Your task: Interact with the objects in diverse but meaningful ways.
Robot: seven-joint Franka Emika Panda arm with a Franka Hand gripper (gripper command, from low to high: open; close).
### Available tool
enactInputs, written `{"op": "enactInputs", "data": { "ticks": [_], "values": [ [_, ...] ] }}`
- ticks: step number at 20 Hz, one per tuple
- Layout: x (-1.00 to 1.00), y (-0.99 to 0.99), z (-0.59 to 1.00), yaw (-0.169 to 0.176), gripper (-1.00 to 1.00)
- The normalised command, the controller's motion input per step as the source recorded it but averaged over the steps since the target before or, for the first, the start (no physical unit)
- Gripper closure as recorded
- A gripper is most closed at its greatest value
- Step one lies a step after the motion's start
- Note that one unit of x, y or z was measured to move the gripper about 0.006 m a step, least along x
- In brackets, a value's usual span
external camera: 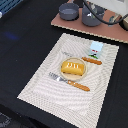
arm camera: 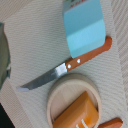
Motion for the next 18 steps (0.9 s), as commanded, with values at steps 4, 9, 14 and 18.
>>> {"op": "enactInputs", "data": {
  "ticks": [4,9,14,18],
  "values": [
    [0.5,-0.11,-0.13,0.0,-1.0],
    [0.42,-0.07,-0.18,0.0,-1.0],
    [0.31,-0.04,-0.24,0.0,-1.0],
    [0.19,-0.06,-0.24,0.0,-1.0]
  ]
}}
